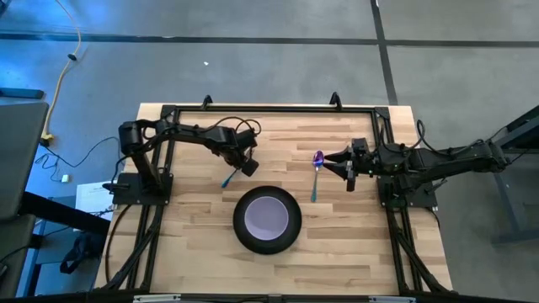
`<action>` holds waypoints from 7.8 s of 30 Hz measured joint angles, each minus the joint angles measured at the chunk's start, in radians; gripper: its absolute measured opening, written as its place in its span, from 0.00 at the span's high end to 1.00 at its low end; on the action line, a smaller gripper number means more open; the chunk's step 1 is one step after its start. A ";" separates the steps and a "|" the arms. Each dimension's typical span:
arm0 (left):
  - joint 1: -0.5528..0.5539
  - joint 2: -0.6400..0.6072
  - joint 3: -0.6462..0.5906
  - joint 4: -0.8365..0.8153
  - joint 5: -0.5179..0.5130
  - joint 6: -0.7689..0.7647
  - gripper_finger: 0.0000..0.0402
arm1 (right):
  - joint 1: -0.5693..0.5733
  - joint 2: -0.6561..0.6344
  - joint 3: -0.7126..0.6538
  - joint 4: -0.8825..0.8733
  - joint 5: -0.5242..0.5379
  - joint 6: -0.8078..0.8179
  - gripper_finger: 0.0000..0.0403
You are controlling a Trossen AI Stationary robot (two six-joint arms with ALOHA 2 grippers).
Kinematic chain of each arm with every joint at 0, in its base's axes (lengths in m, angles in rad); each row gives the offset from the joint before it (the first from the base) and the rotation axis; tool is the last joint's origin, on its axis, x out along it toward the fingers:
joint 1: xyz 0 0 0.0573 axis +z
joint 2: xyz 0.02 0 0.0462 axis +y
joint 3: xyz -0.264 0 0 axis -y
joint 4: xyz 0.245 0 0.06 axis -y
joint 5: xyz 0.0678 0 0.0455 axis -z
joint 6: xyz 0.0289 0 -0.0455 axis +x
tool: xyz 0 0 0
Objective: Set table place
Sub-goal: Put the violet fork to the left side of the black plate
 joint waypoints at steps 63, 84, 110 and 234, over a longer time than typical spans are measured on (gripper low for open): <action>-0.449 -0.198 0.004 -0.308 -0.189 -0.743 1.00 | 0.000 -0.001 0.000 -0.018 -0.051 -0.002 0.64; -0.703 -0.198 0.004 -0.387 -0.211 -1.090 1.00 | 0.000 -0.001 0.000 -0.016 -0.107 0.027 0.64; -0.771 -0.197 -0.049 -0.359 -0.231 -1.249 1.00 | -0.013 -0.041 0.001 -0.031 -0.277 0.026 0.64; -0.771 -0.083 -0.125 -0.086 -0.162 -1.327 0.96 | -0.012 -0.104 -0.001 -0.060 -0.314 0.032 0.64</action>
